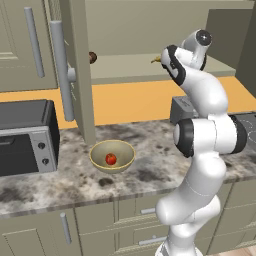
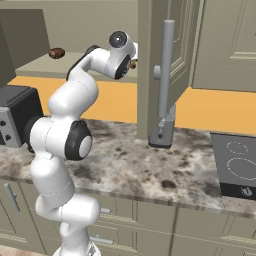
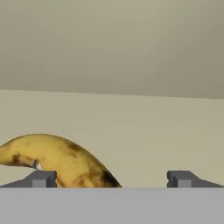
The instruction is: Open the cabinet. Pick the apple and banana from the cabinet and place them into the bowl. Then close the cabinet.
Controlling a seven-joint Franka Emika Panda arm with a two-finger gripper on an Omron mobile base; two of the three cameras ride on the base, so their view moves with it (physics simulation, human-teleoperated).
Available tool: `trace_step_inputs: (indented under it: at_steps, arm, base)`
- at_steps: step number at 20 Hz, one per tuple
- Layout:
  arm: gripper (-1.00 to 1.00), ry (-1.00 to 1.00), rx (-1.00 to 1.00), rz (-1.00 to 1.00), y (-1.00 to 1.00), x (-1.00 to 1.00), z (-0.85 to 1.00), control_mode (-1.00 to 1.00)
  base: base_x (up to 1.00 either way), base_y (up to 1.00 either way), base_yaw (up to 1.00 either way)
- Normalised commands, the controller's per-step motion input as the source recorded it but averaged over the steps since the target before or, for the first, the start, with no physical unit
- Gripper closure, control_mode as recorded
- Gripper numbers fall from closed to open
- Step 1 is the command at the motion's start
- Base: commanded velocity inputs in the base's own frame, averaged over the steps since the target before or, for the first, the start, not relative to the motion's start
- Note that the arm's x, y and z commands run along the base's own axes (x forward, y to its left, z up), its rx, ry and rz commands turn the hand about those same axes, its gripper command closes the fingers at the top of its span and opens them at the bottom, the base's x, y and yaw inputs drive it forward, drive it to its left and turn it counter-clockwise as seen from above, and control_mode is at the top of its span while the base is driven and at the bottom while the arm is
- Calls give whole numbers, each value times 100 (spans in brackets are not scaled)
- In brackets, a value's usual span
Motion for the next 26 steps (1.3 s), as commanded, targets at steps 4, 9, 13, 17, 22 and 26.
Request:
trace_step_inputs:
  at_steps: [4,9,13,17,22,26]
  arm:
    - [-100,0,-2,0,0,0,-21,-100]
    - [-100,1,-3,0,0,0,-36,-100]
    - [-100,0,-5,0,0,0,-39,-100]
    - [100,0,-5,0,5,1,-33,-100]
    - [100,0,0,0,0,0,-1,-100]
    - [100,0,0,0,0,-17,0,-100]
  base:
    - [0,0,0]
    - [0,0,0]
    - [0,0,0]
    - [0,0,0]
    - [0,0,0]
    - [0,0,0]
